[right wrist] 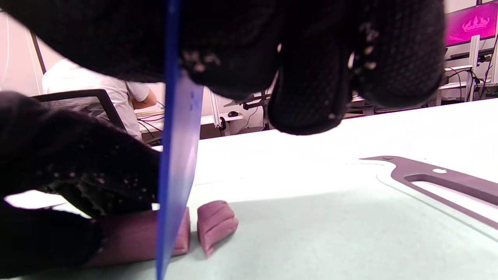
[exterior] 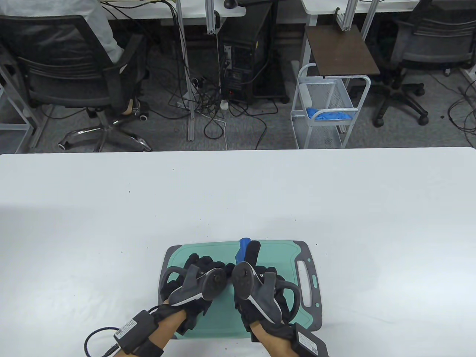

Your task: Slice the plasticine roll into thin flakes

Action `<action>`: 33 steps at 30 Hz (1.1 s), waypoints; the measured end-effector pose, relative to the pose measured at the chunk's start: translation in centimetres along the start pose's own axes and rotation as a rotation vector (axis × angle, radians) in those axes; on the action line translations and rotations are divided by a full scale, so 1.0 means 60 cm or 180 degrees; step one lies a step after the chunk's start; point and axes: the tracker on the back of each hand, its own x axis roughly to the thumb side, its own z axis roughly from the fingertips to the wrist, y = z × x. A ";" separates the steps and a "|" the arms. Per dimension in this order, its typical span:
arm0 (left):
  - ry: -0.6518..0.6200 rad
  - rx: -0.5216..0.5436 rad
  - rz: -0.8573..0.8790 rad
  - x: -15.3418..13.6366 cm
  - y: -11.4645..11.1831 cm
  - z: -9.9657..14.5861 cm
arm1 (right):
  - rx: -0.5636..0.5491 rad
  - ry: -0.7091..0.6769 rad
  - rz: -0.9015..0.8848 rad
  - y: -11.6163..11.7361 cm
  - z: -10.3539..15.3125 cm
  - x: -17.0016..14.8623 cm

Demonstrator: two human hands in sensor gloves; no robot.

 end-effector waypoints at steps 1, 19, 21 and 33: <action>0.0006 -0.0003 -0.0001 0.000 0.000 0.000 | 0.0001 0.0003 -0.0012 -0.002 0.001 0.000; 0.0028 -0.0060 0.0115 -0.007 0.000 -0.002 | 0.0132 -0.0078 0.0058 0.004 0.010 0.016; 0.0028 -0.0061 0.0118 -0.007 0.000 -0.002 | 0.0131 -0.0079 0.0066 0.005 0.010 0.017; 0.0034 -0.0082 0.0182 -0.010 -0.001 -0.003 | 0.0127 -0.0100 0.0138 0.015 0.011 0.025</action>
